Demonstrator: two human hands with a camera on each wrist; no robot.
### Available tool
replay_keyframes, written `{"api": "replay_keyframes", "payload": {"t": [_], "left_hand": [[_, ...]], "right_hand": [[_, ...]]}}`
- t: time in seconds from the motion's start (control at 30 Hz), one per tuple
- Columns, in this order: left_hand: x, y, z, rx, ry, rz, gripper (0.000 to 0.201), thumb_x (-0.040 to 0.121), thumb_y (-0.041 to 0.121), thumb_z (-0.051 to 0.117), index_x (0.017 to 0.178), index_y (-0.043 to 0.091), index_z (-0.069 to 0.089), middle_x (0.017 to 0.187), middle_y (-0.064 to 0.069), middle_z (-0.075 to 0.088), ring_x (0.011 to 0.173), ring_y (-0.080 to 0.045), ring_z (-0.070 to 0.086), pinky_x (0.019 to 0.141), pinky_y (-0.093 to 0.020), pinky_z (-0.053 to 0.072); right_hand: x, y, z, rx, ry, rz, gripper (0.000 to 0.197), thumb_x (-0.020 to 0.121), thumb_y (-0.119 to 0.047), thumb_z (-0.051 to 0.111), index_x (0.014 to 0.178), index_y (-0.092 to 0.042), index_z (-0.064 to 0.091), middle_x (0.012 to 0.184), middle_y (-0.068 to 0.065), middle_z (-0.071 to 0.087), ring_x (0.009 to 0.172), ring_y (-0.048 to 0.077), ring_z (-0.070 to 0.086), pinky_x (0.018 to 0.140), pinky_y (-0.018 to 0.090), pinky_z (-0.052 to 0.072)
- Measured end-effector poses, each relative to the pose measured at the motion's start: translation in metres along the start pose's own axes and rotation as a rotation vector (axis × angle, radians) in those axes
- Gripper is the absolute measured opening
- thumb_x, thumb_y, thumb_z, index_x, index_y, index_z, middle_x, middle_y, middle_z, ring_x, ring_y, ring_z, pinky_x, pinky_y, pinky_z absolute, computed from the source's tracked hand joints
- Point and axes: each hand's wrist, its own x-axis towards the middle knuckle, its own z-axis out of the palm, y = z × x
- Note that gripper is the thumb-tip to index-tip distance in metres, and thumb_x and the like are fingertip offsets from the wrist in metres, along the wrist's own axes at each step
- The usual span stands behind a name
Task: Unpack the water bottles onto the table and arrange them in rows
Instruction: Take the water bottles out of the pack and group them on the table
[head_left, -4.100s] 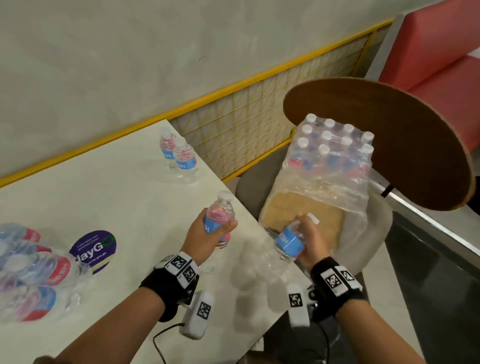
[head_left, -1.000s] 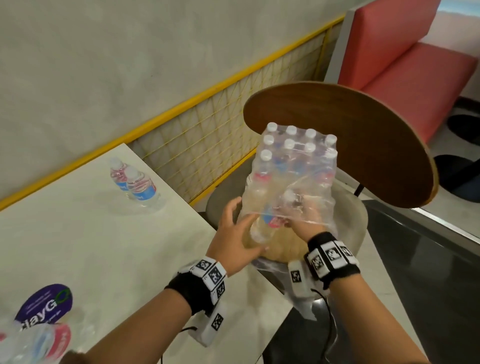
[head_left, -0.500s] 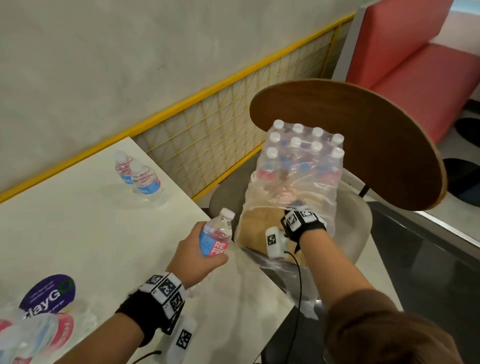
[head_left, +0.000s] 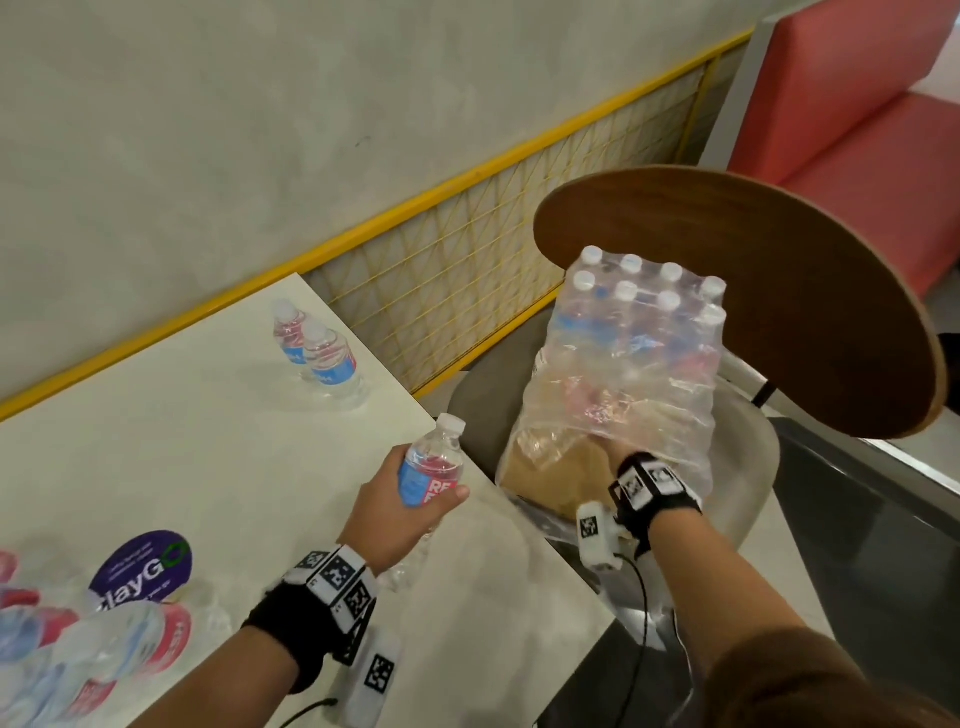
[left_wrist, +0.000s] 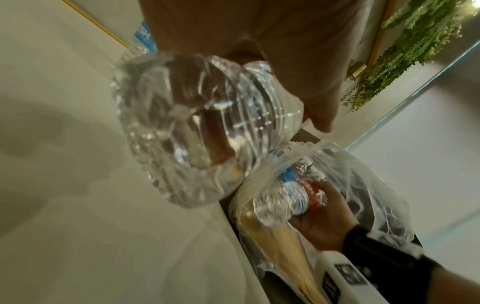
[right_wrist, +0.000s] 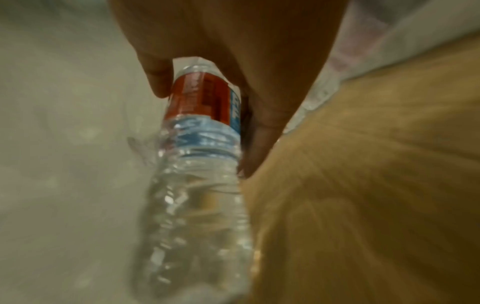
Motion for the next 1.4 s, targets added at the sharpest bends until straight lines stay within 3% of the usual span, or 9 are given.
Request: {"api": "replay_keyframes", "payload": {"t": [0.07, 0.17, 0.37, 0.63, 0.8, 0.97, 1.07, 1.23, 1.4], "left_hand": [[-0.005, -0.005, -0.001, -0.026, 0.013, -0.005, 0.044, 0.070, 0.040, 0.079, 0.105, 0.031, 0.055, 0.090, 0.006, 0.067, 0.082, -0.010, 0.064, 0.071, -0.020, 0.050], [-0.020, -0.016, -0.005, -0.082, 0.028, -0.011, 0.039, 0.068, 0.040, 0.081, 0.097, 0.031, 0.056, 0.084, 0.005, 0.067, 0.074, -0.009, 0.063, 0.063, -0.017, 0.050], [-0.070, -0.055, -0.036, -0.129, 0.027, -0.017, 0.057, 0.053, 0.056, 0.076, 0.101, 0.031, 0.057, 0.087, 0.014, 0.068, 0.078, -0.005, 0.065, 0.075, -0.025, 0.053], [-0.157, -0.122, -0.108, -0.136, -0.061, -0.024, 0.062, 0.067, 0.022, 0.085, 0.115, 0.034, 0.048, 0.107, 0.009, 0.067, 0.099, -0.006, 0.065, 0.087, -0.018, 0.050], [-0.201, -0.167, -0.155, -0.094, -0.001, -0.034, 0.064, 0.062, 0.020, 0.087, 0.113, 0.030, 0.049, 0.107, 0.006, 0.063, 0.101, -0.011, 0.061, 0.087, -0.022, 0.048], [-0.236, -0.201, -0.196, -0.183, 0.131, -0.047, 0.064, 0.053, 0.034, 0.084, 0.108, 0.031, 0.052, 0.105, 0.005, 0.063, 0.099, -0.014, 0.061, 0.088, -0.030, 0.051], [-0.250, -0.215, -0.217, -0.229, 0.263, -0.057, 0.061, 0.049, 0.035, 0.082, 0.102, 0.030, 0.052, 0.101, 0.002, 0.063, 0.095, -0.013, 0.062, 0.085, -0.026, 0.052], [-0.257, -0.238, -0.257, -0.180, 0.409, -0.077, 0.064, 0.047, 0.038, 0.082, 0.102, 0.030, 0.050, 0.105, -0.005, 0.063, 0.097, -0.022, 0.061, 0.090, -0.035, 0.049], [-0.247, -0.249, -0.296, -0.115, 0.515, -0.173, 0.077, 0.047, 0.038, 0.080, 0.113, 0.024, 0.044, 0.111, -0.003, 0.060, 0.106, -0.026, 0.059, 0.097, -0.040, 0.047]], "right_hand": [[-0.008, 0.013, 0.007, 0.045, -0.118, -0.078, 0.038, 0.090, -0.036, 0.057, 0.120, -0.012, 0.058, 0.116, 0.010, 0.062, 0.090, 0.023, 0.060, 0.065, 0.034, 0.046], [-0.025, 0.038, 0.015, 0.316, -0.234, -0.156, 0.029, 0.088, -0.025, 0.056, 0.116, -0.016, 0.056, 0.110, 0.016, 0.064, 0.091, 0.026, 0.061, 0.070, 0.037, 0.047], [-0.070, 0.061, 0.027, 0.576, -0.434, -0.326, 0.019, 0.085, -0.003, 0.048, 0.096, -0.015, 0.057, 0.074, 0.002, 0.071, 0.070, 0.016, 0.068, 0.064, 0.032, 0.057], [-0.158, 0.113, 0.110, 0.163, -0.662, -0.415, 0.036, 0.059, -0.010, 0.067, 0.094, -0.013, 0.057, 0.091, 0.013, 0.060, 0.086, 0.026, 0.058, 0.082, 0.040, 0.045], [-0.218, 0.159, 0.180, -0.094, -0.733, -0.513, 0.036, 0.066, -0.015, 0.059, 0.101, -0.015, 0.053, 0.090, -0.001, 0.060, 0.078, 0.002, 0.060, 0.073, 0.010, 0.048], [-0.264, 0.194, 0.243, -0.207, -0.767, -0.590, 0.050, 0.073, -0.015, 0.064, 0.116, -0.008, 0.040, 0.093, -0.004, 0.054, 0.072, -0.015, 0.057, 0.068, 0.005, 0.046], [-0.283, 0.207, 0.269, -0.262, -0.741, -0.586, 0.056, 0.080, -0.017, 0.073, 0.122, -0.016, 0.036, 0.104, -0.001, 0.054, 0.087, -0.002, 0.059, 0.072, 0.012, 0.050], [-0.288, 0.227, 0.294, -0.600, -0.649, -0.653, 0.092, 0.050, -0.062, 0.077, 0.128, -0.035, 0.035, 0.124, 0.000, 0.051, 0.112, 0.021, 0.053, 0.092, 0.038, 0.050], [-0.306, 0.231, 0.319, -0.626, -0.595, -0.603, 0.079, 0.071, -0.023, 0.080, 0.136, -0.020, 0.035, 0.128, 0.005, 0.055, 0.116, 0.025, 0.053, 0.091, 0.028, 0.040]]}}
